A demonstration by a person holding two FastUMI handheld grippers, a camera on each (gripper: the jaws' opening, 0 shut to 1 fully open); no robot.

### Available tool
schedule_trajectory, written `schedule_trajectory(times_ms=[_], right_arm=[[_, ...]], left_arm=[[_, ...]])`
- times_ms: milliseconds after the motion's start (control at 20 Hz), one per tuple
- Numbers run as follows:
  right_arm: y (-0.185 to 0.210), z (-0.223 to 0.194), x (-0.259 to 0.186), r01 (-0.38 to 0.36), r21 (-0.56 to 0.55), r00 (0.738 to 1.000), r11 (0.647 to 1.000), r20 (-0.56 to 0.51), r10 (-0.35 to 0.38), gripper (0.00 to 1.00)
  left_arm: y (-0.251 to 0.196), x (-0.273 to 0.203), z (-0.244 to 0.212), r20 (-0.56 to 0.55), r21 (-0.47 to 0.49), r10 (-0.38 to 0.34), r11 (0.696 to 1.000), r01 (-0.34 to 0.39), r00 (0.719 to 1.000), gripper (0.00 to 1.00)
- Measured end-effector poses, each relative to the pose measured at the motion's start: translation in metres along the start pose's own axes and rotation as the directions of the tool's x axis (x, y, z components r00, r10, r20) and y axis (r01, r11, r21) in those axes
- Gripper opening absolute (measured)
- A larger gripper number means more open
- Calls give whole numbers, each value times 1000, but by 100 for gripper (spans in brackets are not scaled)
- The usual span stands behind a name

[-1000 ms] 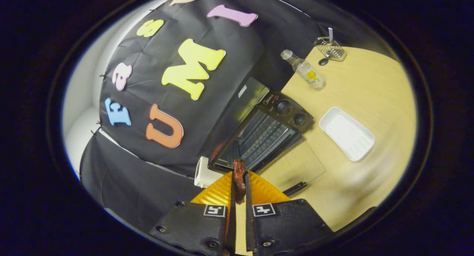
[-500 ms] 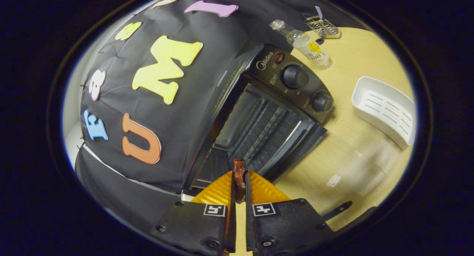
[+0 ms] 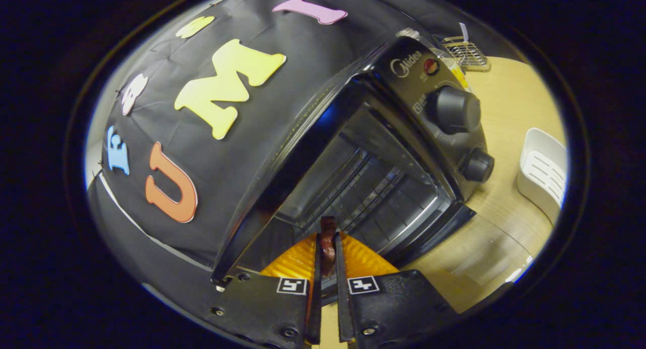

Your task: Open the electric oven with the left hand, put the food in, and close the electric oven.

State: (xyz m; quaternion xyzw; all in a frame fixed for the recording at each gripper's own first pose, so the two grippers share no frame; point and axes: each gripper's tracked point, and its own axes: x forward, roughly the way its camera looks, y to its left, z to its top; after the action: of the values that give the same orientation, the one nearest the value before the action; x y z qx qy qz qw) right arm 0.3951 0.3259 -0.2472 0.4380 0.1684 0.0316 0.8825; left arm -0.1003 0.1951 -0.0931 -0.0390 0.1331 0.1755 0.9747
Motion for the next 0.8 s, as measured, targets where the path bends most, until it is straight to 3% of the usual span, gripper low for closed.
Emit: schedule_trajectory(times_ms=[150,200,250,300,350,400,500,700,800], right_arm=[[-7,-1,2,38,-81,999,996,1,-38,21],[-10,-4,2,54,-116,998,992,-15,-56,48],[-13,-6,1,67,-171,997,983,-27,-72,46],[-15,-6,0,79,-229,996,970,-26,-87,61],[-17,-3,-2,90,-294,995,951,-15,-98,64],[-18,-1,-7,103,-361,993,927,-9,-114,77],[-16,2,-13,96,-460,994,883,7,-105,88],[-11,-1,-51,55,-552,997,832,-16,-77,88],[1,-3,-79,-32,-644,998,764,-67,-15,89]], left_arm=[[-6,3,-2,-4,7,-16,1000,16,1000,97],[-7,3,-2,-5,6,-15,1000,15,1000,97],[-6,3,-1,-4,0,-15,1000,15,1000,97],[-6,1,-2,1,-9,-15,1000,15,1000,97],[-7,0,-1,0,-16,-13,1000,13,1000,97],[-7,-2,-2,3,-20,-12,1000,12,1000,97],[-6,-6,-4,6,-21,-7,1000,7,1000,97],[-2,-22,-1,28,-17,10,1000,-9,1000,97],[-1,-36,1,46,-11,26,1000,-25,999,97]])
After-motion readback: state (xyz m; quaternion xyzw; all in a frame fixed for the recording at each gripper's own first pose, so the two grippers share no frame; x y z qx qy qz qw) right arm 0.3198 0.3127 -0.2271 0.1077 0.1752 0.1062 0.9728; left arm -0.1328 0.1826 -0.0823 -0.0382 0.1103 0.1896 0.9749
